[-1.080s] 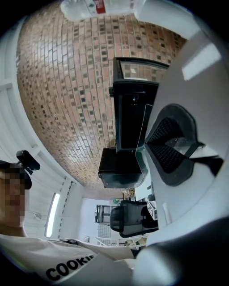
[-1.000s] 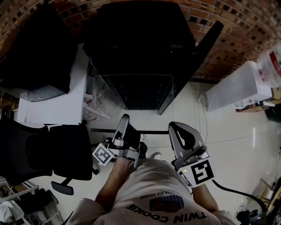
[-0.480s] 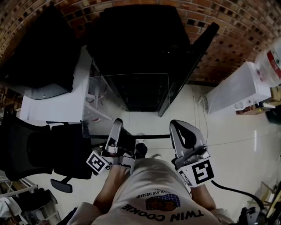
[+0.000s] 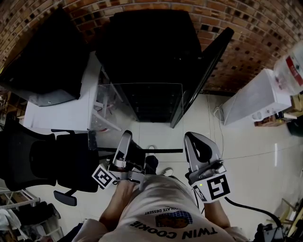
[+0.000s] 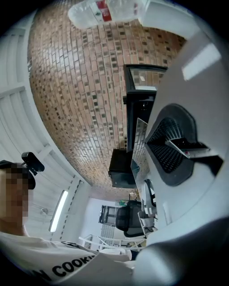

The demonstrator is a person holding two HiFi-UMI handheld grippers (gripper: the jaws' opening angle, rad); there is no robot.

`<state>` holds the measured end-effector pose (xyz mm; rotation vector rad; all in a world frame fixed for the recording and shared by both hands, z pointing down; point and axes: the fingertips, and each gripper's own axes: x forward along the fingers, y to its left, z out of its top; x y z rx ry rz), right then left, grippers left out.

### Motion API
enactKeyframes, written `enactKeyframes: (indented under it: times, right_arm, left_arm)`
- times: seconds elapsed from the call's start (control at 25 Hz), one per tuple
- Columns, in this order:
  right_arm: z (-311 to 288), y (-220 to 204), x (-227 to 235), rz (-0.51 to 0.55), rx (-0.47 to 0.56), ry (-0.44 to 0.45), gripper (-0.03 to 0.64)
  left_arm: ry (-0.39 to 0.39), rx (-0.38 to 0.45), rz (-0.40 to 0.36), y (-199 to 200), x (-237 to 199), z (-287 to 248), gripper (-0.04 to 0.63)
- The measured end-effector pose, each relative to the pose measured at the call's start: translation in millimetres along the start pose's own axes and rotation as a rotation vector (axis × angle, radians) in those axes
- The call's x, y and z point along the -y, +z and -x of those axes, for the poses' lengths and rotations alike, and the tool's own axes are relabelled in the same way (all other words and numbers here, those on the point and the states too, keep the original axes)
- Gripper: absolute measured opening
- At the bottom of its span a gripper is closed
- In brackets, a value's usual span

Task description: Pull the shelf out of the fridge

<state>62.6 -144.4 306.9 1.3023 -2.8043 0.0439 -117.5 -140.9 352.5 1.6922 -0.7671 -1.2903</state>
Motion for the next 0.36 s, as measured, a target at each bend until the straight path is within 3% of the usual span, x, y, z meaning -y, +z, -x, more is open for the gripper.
enactKeyframes:
  times: [0.36]
  right_arm:
    - [11.1,2.1,-1.7,0.010,0.007,0.000,0.004]
  left_arm:
    - [-0.014,-0.019,0.005,-8.5,3.9,1.3,0.020]
